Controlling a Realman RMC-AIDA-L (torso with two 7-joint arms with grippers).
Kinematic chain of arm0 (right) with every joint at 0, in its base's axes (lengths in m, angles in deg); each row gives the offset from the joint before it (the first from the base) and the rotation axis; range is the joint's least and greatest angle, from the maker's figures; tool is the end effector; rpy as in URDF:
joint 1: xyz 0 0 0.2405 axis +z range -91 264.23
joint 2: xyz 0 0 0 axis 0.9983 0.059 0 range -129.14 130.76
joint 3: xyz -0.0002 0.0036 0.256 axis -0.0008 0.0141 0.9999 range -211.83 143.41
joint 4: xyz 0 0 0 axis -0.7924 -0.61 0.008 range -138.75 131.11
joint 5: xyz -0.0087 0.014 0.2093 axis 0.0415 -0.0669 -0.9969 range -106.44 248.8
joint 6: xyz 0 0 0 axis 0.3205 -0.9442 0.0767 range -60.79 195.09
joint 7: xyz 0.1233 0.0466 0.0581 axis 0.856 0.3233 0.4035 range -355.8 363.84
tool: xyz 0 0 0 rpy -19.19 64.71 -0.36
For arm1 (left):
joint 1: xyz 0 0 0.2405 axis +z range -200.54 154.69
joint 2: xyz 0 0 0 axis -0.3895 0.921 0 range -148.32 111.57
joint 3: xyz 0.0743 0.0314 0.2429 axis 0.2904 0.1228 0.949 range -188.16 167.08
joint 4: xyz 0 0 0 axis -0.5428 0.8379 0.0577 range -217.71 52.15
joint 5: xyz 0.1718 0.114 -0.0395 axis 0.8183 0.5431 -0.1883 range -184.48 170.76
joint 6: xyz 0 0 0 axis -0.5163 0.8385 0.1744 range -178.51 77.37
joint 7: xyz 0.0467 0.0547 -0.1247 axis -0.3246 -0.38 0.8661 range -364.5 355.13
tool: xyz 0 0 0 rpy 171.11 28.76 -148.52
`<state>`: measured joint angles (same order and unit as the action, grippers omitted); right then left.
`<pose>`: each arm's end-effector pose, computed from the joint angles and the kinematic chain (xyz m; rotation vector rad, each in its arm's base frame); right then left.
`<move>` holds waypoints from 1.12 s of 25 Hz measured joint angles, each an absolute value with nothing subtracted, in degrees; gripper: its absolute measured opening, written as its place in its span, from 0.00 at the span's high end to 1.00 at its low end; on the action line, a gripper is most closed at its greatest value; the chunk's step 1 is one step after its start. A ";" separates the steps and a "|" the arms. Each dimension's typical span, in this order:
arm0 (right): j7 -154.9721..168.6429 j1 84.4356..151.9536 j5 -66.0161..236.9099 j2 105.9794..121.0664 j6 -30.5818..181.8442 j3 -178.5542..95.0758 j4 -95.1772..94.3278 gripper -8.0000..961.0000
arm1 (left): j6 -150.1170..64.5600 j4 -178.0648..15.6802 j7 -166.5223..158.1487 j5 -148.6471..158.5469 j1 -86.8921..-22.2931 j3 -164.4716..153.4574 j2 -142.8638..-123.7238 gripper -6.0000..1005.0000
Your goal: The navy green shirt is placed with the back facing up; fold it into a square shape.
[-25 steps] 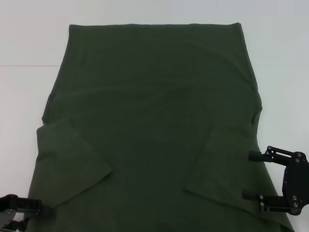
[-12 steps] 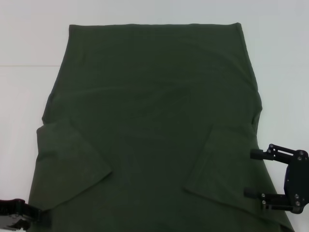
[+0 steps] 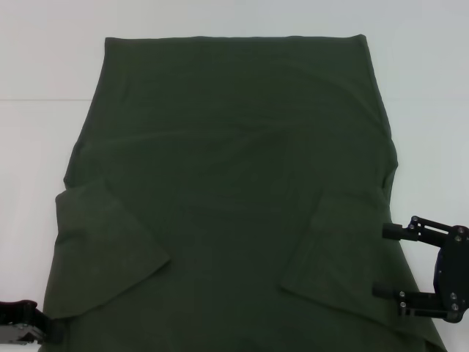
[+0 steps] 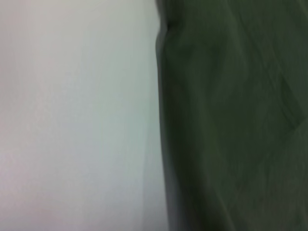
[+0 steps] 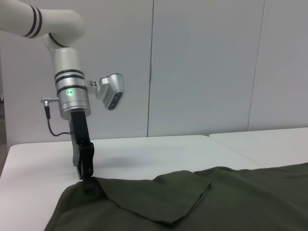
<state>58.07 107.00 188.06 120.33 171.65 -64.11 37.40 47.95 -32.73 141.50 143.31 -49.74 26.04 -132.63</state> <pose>0.2985 0.2616 0.0261 -2.6874 0.1654 0.7655 -0.3444 0.2813 0.0560 -2.0687 -2.1374 0.0785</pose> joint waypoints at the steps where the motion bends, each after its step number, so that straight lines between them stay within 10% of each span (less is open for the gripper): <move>1: 58.08 107.00 188.06 120.33 171.65 -64.10 37.40 0.13 | 47.94 -32.68 141.50 143.32 -49.71 26.05 -132.63 0.87; 18: 72.05 106.35 188.26 119.72 174.20 -61.75 42.39 0.13 | 49.11 -32.67 139.79 142.24 -49.68 23.63 -132.65 0.93; 28: 119.42 108.13 199.27 115.38 180.79 -61.54 61.35 0.13 | 49.54 -33.12 138.91 141.89 -49.46 23.27 -132.12 0.93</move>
